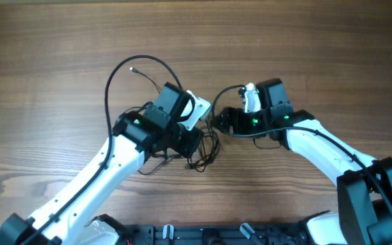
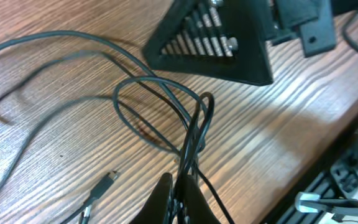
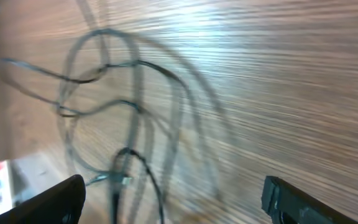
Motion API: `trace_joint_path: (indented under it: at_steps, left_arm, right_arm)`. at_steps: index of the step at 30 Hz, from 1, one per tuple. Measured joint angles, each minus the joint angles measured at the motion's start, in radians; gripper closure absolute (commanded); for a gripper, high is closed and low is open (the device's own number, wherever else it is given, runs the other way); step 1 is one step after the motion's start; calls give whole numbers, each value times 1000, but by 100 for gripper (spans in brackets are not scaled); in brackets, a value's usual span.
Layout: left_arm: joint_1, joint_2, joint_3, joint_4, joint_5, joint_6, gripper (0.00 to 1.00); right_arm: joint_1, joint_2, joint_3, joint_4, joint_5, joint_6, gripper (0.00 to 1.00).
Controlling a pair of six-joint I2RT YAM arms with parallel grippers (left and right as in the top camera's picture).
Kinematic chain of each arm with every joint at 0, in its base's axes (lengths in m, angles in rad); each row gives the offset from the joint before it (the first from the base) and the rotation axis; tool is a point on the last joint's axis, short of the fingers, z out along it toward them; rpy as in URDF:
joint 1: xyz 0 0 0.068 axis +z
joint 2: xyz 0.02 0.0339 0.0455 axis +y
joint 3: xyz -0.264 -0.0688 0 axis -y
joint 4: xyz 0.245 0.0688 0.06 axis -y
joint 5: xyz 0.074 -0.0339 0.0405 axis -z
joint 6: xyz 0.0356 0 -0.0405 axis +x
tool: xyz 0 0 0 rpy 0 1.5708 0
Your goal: Untangle cables
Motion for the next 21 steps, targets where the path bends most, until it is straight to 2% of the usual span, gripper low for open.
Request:
trace_joint_path:
  at_steps: [4, 5, 8, 11, 14, 15, 17, 21]
  left_arm:
    - [0, -23, 0, 1, 14, 0, 96]
    - [0, -23, 0, 8, 16, 0, 96]
    - [0, -39, -3, 58, 21, -7, 96]
    - [24, -151, -6, 126, 61, -28, 96]
    - [101, -270, -7, 172, 141, -56, 96]
    - [126, -295, -7, 175, 167, -60, 96]
    - [166, -327, -7, 174, 206, -70, 96]
    - [233, -331, -8, 169, 237, -108, 96]
  right_arm:
    - [0, 0, 0, 17, -148, 7, 8]
    - [0, 0, 0, 5, -166, 8, 22]
    - [0, 0, 0, -27, -196, 12, 53]
    - [0, 0, 0, -31, -208, 15, 61]
    - [0, 0, 0, -24, -231, 33, 64]
    - [0, 0, 0, -16, -255, 37, 69]
    - [0, 0, 0, 10, -320, 42, 94]
    - [0, 0, 0, 23, -366, 45, 96]
